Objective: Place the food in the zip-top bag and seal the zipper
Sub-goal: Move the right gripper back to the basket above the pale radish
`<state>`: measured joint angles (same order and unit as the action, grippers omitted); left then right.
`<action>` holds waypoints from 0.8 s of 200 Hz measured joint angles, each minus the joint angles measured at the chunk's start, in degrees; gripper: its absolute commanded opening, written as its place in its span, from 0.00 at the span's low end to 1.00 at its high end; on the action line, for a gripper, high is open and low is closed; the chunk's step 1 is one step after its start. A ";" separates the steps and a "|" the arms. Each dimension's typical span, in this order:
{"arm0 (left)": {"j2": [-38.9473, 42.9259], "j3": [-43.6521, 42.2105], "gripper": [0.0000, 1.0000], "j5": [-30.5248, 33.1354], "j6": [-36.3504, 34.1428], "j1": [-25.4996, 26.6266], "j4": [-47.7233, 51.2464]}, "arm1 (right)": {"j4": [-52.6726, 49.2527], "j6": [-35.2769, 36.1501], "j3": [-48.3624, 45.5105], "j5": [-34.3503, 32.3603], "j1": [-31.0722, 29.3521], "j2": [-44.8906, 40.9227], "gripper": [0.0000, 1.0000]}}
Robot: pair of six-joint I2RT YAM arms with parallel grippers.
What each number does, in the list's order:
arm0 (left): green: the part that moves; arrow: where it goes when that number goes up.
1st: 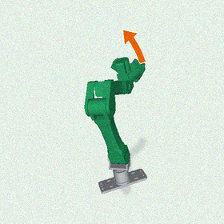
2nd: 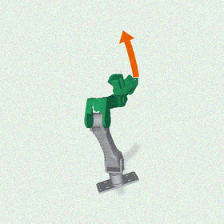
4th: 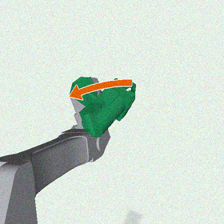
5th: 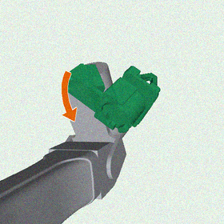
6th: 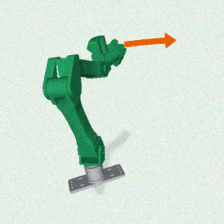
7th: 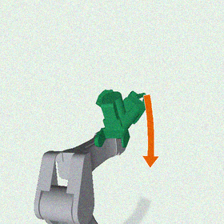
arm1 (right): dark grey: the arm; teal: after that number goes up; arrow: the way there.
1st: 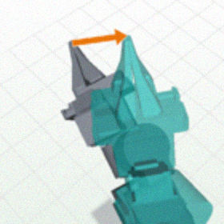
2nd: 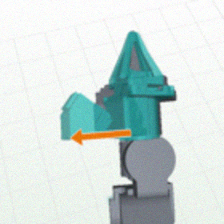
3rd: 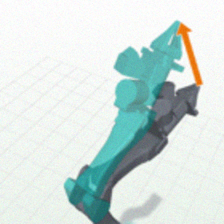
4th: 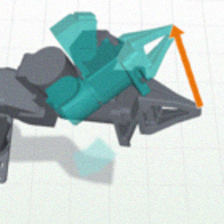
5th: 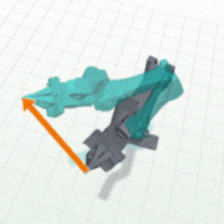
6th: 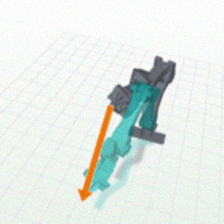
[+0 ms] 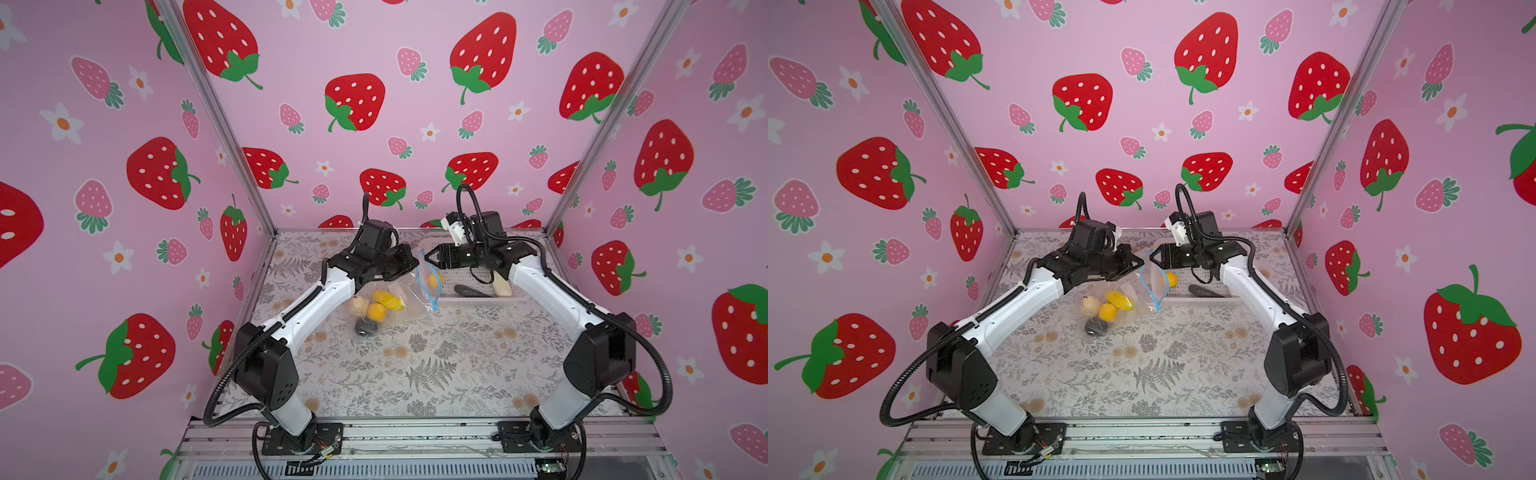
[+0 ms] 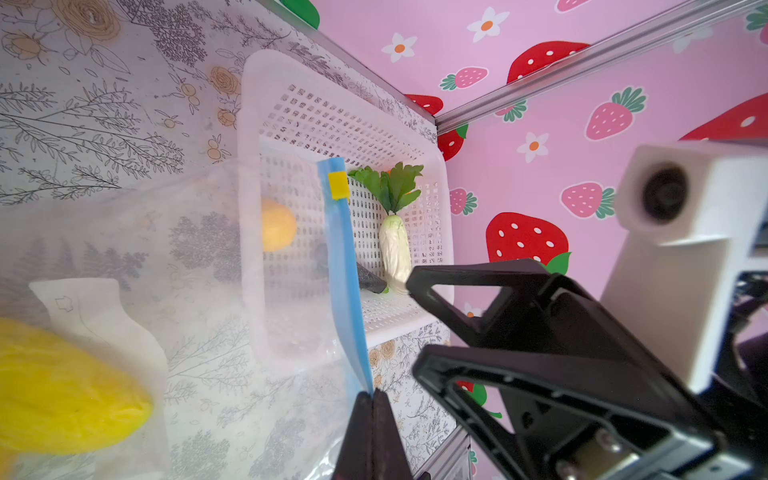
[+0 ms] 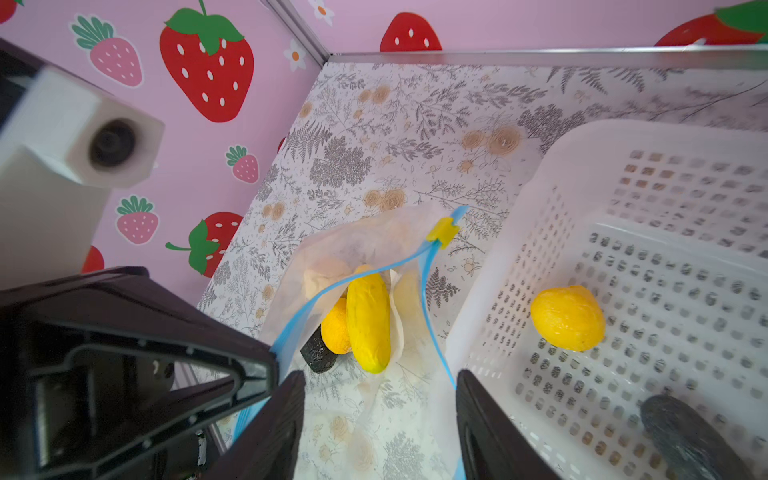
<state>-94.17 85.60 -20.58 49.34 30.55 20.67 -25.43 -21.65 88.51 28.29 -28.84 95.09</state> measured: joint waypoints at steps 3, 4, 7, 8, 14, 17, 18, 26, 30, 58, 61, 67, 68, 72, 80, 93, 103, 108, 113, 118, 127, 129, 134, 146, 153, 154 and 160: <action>0.00 -0.04 0.00 0.00 0.00 0.00 -0.02 | 0.04 0.22 -0.20 -0.15 0.33 -0.57 0.60; 0.00 -0.11 0.00 0.00 0.00 0.00 -0.09 | 0.07 0.33 -0.31 -0.24 0.48 -0.87 0.60; 0.02 -0.22 0.00 0.00 0.00 0.00 -0.22 | 0.07 0.37 -0.42 -0.28 0.68 -1.11 0.60; 0.04 -0.26 0.00 0.00 0.00 0.00 -0.26 | 0.07 0.46 -0.50 -0.33 0.81 -1.38 0.60; 0.04 -0.50 0.00 0.00 0.00 0.00 -0.33 | 0.00 0.68 -0.94 -0.63 1.46 -2.43 0.60; 0.07 -0.61 0.00 0.00 0.00 0.00 -0.33 | -0.02 0.76 -1.07 -0.70 1.62 -2.64 0.60; 0.07 -0.68 0.00 0.00 0.00 0.00 -0.33 | -0.04 0.81 -1.20 -0.85 1.81 -2.89 0.60; 0.07 -0.81 0.00 0.00 0.02 0.00 -0.31 | -0.15 1.16 -1.64 -1.38 2.75 -4.04 0.60; 0.04 -0.87 0.00 0.00 0.02 0.00 -0.28 | -0.31 1.46 -1.86 -1.84 3.28 -4.59 0.60; 0.07 -1.05 0.00 0.00 0.02 0.00 -0.35 | -1.77 3.56 -2.84 -7.63 5.73 -5.60 0.62; 0.07 -1.05 0.00 0.00 0.02 0.00 -0.33 | -2.01 3.80 -2.99 -8.70 5.90 -5.55 0.62; 0.07 -1.05 0.00 0.00 0.02 0.00 -0.35 | -2.60 4.44 -3.37 -11.21 6.38 -5.35 0.62; 0.07 -1.05 0.00 0.00 0.04 0.00 -0.35 | -2.73 4.55 -3.43 -11.67 6.49 -5.33 0.62; 0.07 -1.05 0.00 0.00 0.02 0.00 -0.35 | -3.06 4.87 -3.61 -12.76 6.67 -5.18 0.62; 0.07 -1.05 0.00 -0.02 0.02 0.00 -0.33 | -4.17 5.66 -3.98 -16.55 7.21 -4.50 0.62; 0.07 -1.05 0.00 -0.02 0.02 0.00 -0.26 | -5.31 6.60 -4.46 -21.49 7.89 -3.17 0.62; 0.07 -1.05 0.00 -0.02 0.02 0.00 -0.20 | -5.86 7.15 -5.14 -25.83 8.55 -1.75 0.62; 0.07 -1.05 0.00 -0.02 0.00 0.00 -0.15 | -5.99 7.43 -5.49 -27.65 8.85 -1.05 0.62; 0.07 -1.05 0.00 -0.04 0.00 0.00 -0.09 | -6.10 7.69 -5.90 -29.55 9.18 -0.35 0.62; 0.07 -1.05 0.00 -0.07 0.00 0.00 -0.04 | -6.16 7.96 -6.36 -31.50 9.53 0.52 0.62; 0.04 -1.05 0.00 -0.13 0.00 0.00 0.07 | -6.38 8.24 -6.93 -34.38 10.16 1.97 0.64; 0.04 -1.05 0.00 -0.20 0.00 0.00 0.09 | -6.49 8.24 -7.02 -35.08 10.36 2.43 0.64; 0.04 -1.05 0.00 -0.37 0.00 0.00 0.13 | -6.69 8.35 -7.15 -36.54 10.71 3.28 0.65; 0.04 -1.05 0.00 -0.72 0.02 0.00 0.13 | -6.84 8.48 -7.21 -39.76 11.65 5.66 0.66; 0.04 -1.05 0.00 -0.94 0.02 0.00 0.15 | -6.80 8.48 -7.19 -41.48 12.31 7.58 0.67; 0.04 -1.05 0.00 -0.98 0.02 0.00 0.15 | -6.80 8.48 -7.19 -41.48 12.31 7.58 0.67; 0.04 -1.05 0.00 -1.05 0.02 0.00 0.13 | -6.84 8.52 -7.15 -42.53 12.74 8.68 0.68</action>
<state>-94.13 84.55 -21.63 49.36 30.55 20.80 -32.27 -13.13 81.36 -14.24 -16.10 103.77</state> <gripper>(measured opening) 0.045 0.664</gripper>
